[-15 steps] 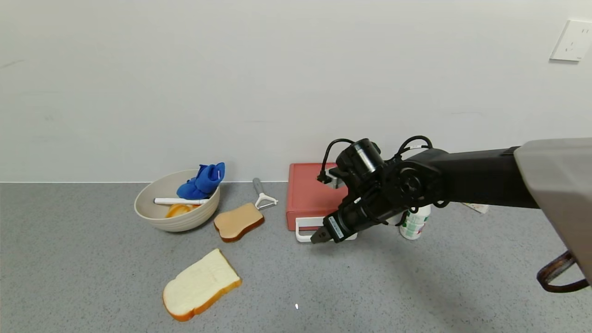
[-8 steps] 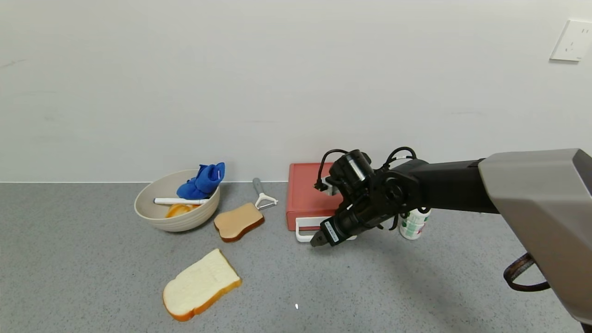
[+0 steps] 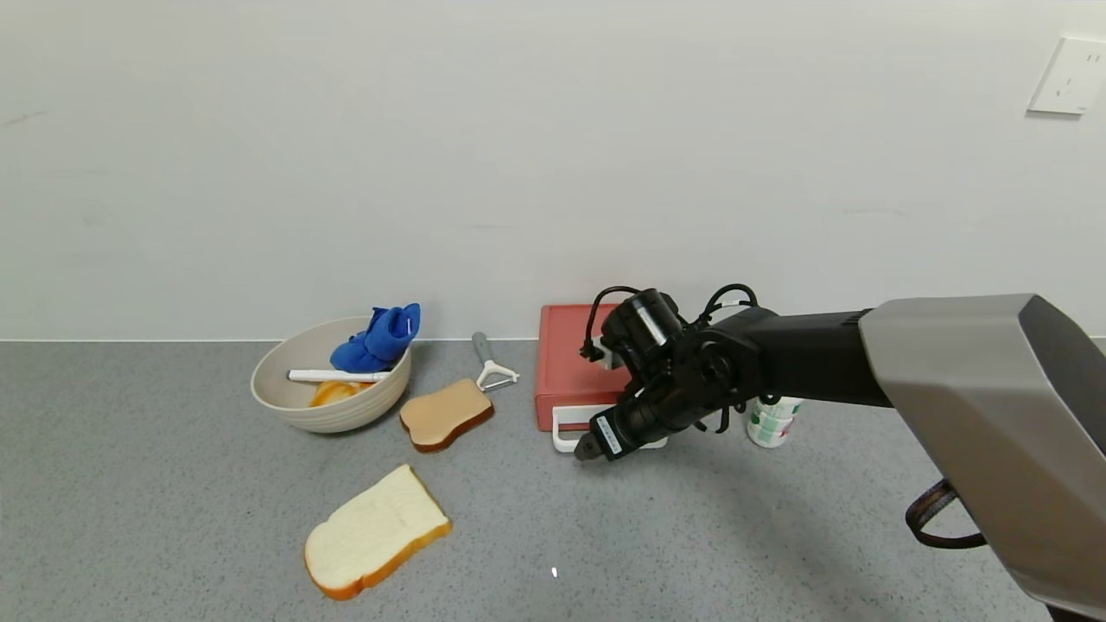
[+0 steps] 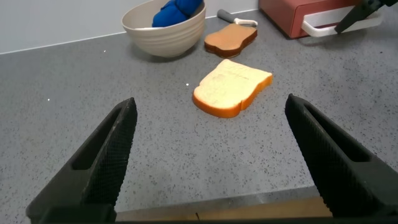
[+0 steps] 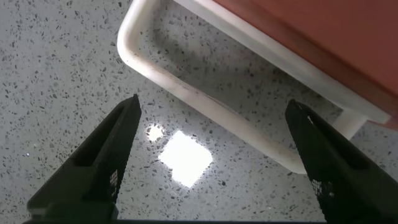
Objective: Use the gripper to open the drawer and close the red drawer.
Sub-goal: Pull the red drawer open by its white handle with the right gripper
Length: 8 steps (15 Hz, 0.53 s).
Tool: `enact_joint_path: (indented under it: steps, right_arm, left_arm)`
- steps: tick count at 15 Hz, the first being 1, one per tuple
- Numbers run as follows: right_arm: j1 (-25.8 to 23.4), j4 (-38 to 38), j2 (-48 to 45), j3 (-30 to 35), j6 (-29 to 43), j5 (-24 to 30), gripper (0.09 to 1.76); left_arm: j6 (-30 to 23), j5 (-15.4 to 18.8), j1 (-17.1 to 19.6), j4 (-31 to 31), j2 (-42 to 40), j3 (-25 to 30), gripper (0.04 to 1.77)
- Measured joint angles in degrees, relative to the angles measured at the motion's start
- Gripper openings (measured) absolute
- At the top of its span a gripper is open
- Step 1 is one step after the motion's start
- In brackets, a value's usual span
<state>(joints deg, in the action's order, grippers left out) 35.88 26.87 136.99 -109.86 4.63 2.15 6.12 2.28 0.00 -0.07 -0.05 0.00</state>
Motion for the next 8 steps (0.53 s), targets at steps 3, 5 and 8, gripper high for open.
enact_joint_path:
  steps: [3,5,8]
  right_arm:
    - [0.23,4.05,0.55,-1.30,0.49,0.09,1.71]
    - [0.91,5.90,0.78,-2.49,2.63,0.00,1.71]
    - [2.10,8.66,0.89,-2.84,4.82,-0.11,1.71]
  left_arm:
    - [0.00,-0.02,0.00,0.00,0.00,0.00,1.72]
    - [0.00,-0.02,0.00,0.02,0.00,0.00,1.72]
    - [-0.01,-0.02,0.00,0.02,0.00,0.00,1.72]
